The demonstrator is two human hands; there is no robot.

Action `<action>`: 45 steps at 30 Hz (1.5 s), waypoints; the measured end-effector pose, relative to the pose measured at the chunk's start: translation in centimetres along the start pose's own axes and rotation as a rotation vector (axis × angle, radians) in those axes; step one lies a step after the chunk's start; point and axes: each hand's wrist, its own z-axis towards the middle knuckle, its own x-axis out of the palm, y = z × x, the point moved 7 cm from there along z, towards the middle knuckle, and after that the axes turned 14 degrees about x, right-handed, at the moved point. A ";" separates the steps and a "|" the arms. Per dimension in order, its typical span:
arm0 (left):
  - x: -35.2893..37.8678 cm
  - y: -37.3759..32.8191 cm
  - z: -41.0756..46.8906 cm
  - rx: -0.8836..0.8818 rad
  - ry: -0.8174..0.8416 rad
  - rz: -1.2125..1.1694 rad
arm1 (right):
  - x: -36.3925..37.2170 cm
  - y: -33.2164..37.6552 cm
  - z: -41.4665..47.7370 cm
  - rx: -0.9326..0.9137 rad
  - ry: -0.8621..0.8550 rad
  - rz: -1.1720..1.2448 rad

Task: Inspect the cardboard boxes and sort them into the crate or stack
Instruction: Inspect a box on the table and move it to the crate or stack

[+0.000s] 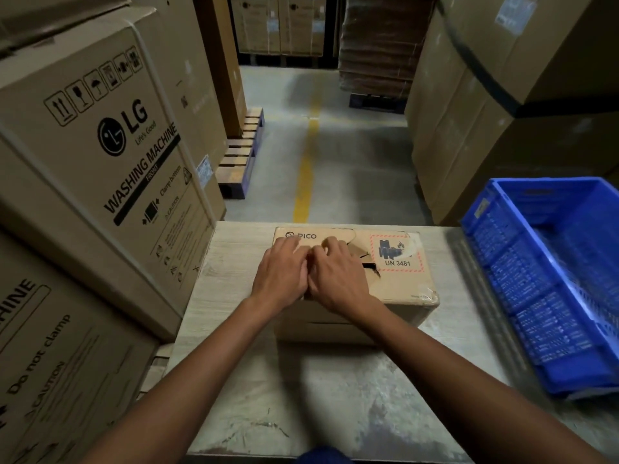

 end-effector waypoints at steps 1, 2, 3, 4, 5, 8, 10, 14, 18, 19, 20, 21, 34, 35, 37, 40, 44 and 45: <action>0.6 0.3 0.0 -0.034 0.050 -0.027 | 0.7 -0.1 0.1 -0.015 0.066 0.003; 1.1 0.5 -0.1 -0.058 0.119 -0.032 | 1.8 -0.3 0.2 -0.027 0.148 0.012; 1.5 0.8 -0.1 -0.073 0.175 -0.015 | 2.8 -0.6 0.1 -0.036 0.228 0.020; 1.7 0.9 -0.2 -0.079 0.209 0.008 | 3.6 -0.8 0.1 -0.044 0.284 0.023; 1.7 0.8 -0.1 -0.085 0.229 0.025 | 3.9 -0.9 0.2 -0.055 0.315 0.023; 1.7 0.3 0.4 -0.203 0.303 0.009 | 3.8 -1.0 0.5 -0.057 0.389 0.068; 1.8 -0.5 1.3 -0.303 0.380 0.020 | 3.2 -1.4 0.7 -0.070 0.409 0.129; 1.3 -2.8 3.4 -0.246 0.325 0.126 | 0.1 -3.2 1.4 -0.098 0.212 0.136; 3.7 -6.0 4.5 0.021 0.247 -0.045 | -1.1 -7.3 0.6 0.075 0.076 -0.077; 4.7 -6.4 4.4 0.051 0.292 -0.043 | -0.4 -8.4 0.3 0.125 0.127 -0.090; 5.5 -6.6 4.3 0.070 0.335 -0.019 | 0.5 -9.3 0.1 0.159 0.181 -0.095; 6.1 -6.6 4.2 0.076 0.363 0.005 | 1.0 -9.7 0.0 0.174 0.219 -0.102; 4.4 -12.1 4.8 0.140 0.034 -0.104 | -3.6 -14.0 -1.6 0.307 -0.096 0.127; 4.9 -12.5 4.5 0.124 0.033 -0.112 | -3.6 -14.4 -2.5 0.320 -0.164 0.104; 5.8 -12.6 4.1 0.103 0.054 -0.079 | -3.0 -14.6 -4.2 0.310 -0.264 0.138; 6.5 -12.6 4.1 0.108 0.141 -0.031 | -2.2 -14.4 -5.2 0.304 -0.331 0.207; 6.0 -12.6 4.6 0.130 0.109 -0.033 | -3.1 -14.3 -3.3 0.320 -0.260 0.043; 5.9 -12.5 4.7 0.136 0.098 0.019 | -3.4 -14.3 -2.5 0.322 -0.206 0.011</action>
